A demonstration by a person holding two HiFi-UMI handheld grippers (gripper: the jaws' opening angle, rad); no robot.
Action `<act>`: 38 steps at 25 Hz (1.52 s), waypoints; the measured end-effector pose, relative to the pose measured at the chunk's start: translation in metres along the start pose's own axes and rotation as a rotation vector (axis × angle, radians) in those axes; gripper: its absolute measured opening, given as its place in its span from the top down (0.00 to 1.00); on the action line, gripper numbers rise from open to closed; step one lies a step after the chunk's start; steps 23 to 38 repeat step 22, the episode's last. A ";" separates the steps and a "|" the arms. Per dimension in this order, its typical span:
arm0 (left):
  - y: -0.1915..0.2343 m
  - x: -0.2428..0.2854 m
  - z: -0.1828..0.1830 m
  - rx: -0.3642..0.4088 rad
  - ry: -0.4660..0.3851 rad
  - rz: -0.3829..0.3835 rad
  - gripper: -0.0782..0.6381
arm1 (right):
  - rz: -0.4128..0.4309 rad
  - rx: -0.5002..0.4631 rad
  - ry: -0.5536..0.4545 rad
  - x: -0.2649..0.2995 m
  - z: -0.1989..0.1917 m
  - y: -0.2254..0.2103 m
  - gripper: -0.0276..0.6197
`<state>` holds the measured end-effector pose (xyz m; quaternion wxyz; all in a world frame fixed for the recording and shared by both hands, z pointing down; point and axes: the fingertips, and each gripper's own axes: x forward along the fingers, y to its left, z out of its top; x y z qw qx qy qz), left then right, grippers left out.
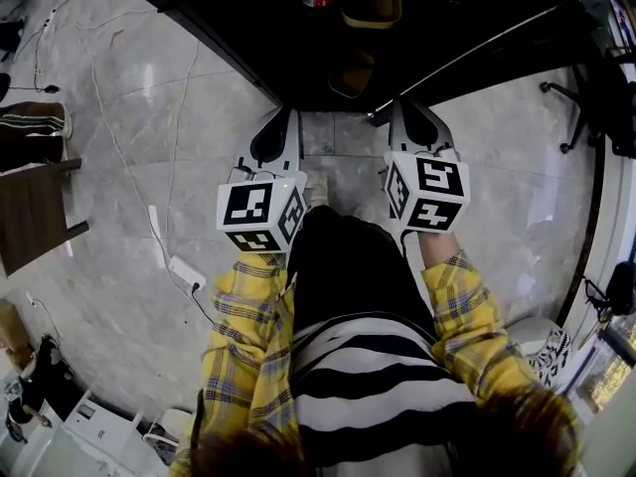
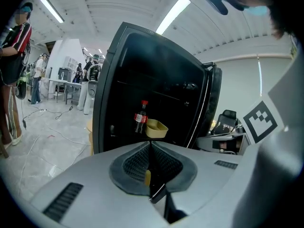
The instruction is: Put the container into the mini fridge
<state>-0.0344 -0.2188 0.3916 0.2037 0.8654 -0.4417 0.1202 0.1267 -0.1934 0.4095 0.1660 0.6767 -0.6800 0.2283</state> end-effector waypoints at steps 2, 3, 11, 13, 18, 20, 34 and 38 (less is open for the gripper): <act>-0.001 0.000 0.001 0.003 0.002 -0.003 0.87 | -0.002 0.018 -0.005 -0.002 0.000 -0.001 0.92; -0.001 0.000 0.001 0.004 0.002 -0.004 0.87 | -0.002 0.024 -0.006 -0.003 -0.001 -0.001 0.92; -0.009 -0.003 -0.004 0.007 0.015 -0.007 0.87 | 0.005 0.041 -0.015 -0.010 -0.004 -0.004 0.92; -0.011 -0.004 -0.006 0.004 0.016 -0.008 0.87 | 0.005 0.043 -0.016 -0.011 -0.005 -0.004 0.92; -0.009 -0.004 -0.008 0.002 0.018 -0.007 0.87 | 0.005 0.042 -0.014 -0.011 -0.006 -0.002 0.92; -0.007 -0.004 -0.009 0.002 0.018 -0.004 0.87 | 0.006 0.041 -0.015 -0.011 -0.007 -0.002 0.92; -0.005 -0.003 -0.010 0.003 0.019 -0.001 0.87 | 0.005 0.040 -0.015 -0.010 -0.008 -0.003 0.92; -0.005 -0.003 -0.010 0.003 0.019 -0.001 0.87 | 0.005 0.040 -0.015 -0.010 -0.008 -0.003 0.92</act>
